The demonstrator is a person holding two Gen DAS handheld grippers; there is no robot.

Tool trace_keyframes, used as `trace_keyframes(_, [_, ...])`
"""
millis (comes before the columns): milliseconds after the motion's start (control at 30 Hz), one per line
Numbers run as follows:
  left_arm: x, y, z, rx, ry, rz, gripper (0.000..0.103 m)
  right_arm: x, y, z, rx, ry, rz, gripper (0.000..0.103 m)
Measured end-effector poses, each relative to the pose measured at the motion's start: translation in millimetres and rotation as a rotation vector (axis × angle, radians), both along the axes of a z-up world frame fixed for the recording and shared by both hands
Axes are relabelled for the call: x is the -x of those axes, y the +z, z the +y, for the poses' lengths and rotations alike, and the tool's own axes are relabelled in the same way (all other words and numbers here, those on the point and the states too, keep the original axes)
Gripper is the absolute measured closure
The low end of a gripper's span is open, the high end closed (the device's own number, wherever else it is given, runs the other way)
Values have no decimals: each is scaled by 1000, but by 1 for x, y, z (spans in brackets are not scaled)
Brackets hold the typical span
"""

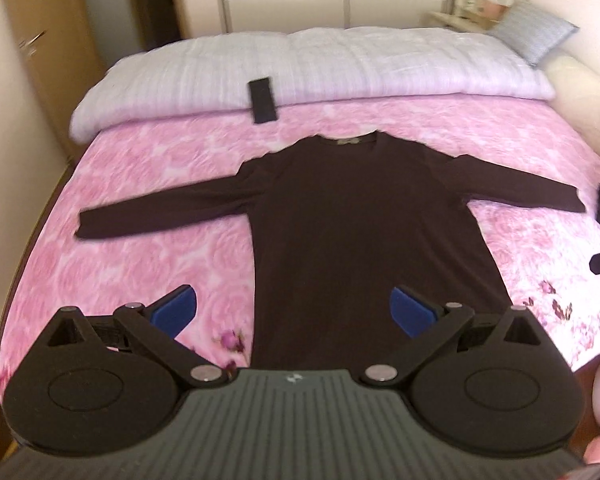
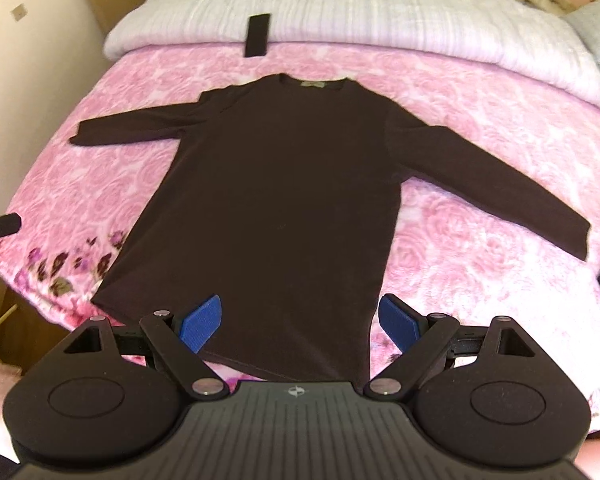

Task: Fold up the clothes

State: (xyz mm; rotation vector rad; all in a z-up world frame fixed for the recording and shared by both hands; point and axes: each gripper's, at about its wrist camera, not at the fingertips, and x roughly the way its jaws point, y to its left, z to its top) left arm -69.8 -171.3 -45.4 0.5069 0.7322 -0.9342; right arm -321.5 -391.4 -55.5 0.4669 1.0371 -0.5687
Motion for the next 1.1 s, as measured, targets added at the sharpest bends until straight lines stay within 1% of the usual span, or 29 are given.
trace_keyframes(100, [-29,-3,5,17,-101,11,1,-16,2,23,38,-63,19,15])
trace_keyframes(167, [-47,-3,12,21,-151,9,1,-29,3,41,54,-110,38,15])
trace_keyframes(233, [-69,-5,22,17,-208,19,1,-40,5,62,66,-150,40,15])
trace_keyframes(300, [-82,-10,29,-2,-230,29,1,-53,5,86,76,-180,58,15])
trace_keyframes(367, [-96,-16,37,-20,-251,38,1,-61,2,106,68,-221,71,15])
trace_keyframes(500, [-123,-26,51,-57,-295,57,1,-71,-11,145,9,-309,96,15])
trace_keyframes(600, [-144,-34,62,-85,-327,71,1,-80,-19,166,-15,-318,124,15])
trace_keyframes(733, [-155,-36,69,-90,-323,83,1,-93,-23,176,-18,-326,148,15])
trace_keyframes(867, [-165,-37,73,-103,-330,73,1,-112,-29,174,-20,-302,151,15])
trace_keyframes(933, [-174,-36,74,-109,-311,61,1,-124,-34,170,-28,-279,147,15])
trace_keyframes(1033, [-192,-36,74,-127,-257,63,1,-144,-41,158,-41,-233,140,15])
trace_keyframes(1100, [-204,-35,74,-142,-226,51,1,-157,-44,150,-45,-209,129,15])
